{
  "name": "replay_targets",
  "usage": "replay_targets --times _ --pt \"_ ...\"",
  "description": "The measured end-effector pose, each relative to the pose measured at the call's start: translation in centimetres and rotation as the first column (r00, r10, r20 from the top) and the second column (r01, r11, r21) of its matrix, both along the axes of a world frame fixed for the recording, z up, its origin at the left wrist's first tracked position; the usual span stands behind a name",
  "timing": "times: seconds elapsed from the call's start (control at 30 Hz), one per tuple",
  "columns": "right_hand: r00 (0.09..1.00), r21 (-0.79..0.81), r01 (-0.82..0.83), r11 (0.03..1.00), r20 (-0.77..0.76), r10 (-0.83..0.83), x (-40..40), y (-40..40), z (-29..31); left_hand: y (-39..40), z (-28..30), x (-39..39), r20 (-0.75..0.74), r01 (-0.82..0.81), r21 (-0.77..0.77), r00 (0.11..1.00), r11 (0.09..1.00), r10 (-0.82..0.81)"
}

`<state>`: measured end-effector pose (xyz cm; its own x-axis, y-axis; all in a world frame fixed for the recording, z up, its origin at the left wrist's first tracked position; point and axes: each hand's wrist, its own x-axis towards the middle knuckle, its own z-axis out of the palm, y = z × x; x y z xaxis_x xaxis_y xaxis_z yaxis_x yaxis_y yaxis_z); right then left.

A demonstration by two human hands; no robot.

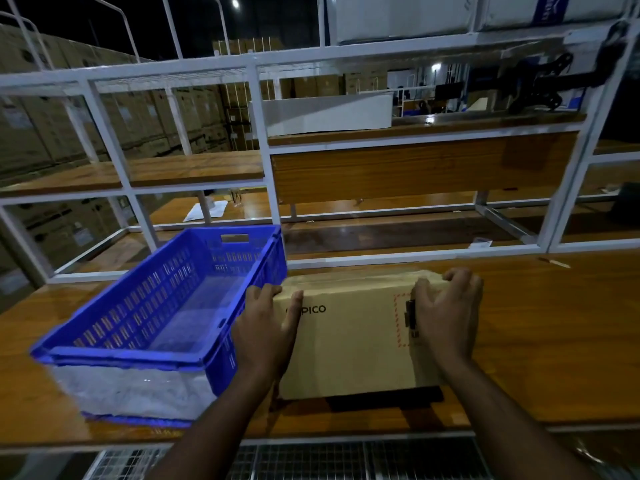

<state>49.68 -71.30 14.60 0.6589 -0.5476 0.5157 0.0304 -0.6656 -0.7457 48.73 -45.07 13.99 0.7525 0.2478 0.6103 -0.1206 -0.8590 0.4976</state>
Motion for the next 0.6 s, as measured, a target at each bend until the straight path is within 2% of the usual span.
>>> replay_targets --times 0.13,0.37,0.43,0.53,0.6 --pt "0.997 -0.007 0.008 1.0 -0.076 -0.008 -0.1 -0.3 -0.4 -0.4 -0.7 -0.4 0.006 0.043 -0.004 0.999 0.999 -0.043" --pt "0.95 -0.168 0.017 0.986 -0.304 -0.068 -0.5 0.0 -3.2 -0.1 -3.2 -0.7 -0.154 0.061 0.058 0.987 0.996 -0.052" --pt "0.943 -0.251 0.019 0.968 -0.317 -0.101 -0.4 0.1 -3.4 -0.3 -3.2 -0.6 -0.162 0.048 0.103 0.986 0.994 -0.031" --pt "0.919 -0.491 -0.037 0.871 -0.359 -0.164 0.2 0.8 -2.8 -0.8 -2.3 0.6 -0.204 0.054 0.252 0.979 0.966 -0.001" --pt "0.921 -0.551 -0.174 0.816 -0.385 -0.063 0.8 2.0 -2.1 -1.7 -1.7 1.7 -0.29 0.177 0.315 0.953 0.932 -0.083"
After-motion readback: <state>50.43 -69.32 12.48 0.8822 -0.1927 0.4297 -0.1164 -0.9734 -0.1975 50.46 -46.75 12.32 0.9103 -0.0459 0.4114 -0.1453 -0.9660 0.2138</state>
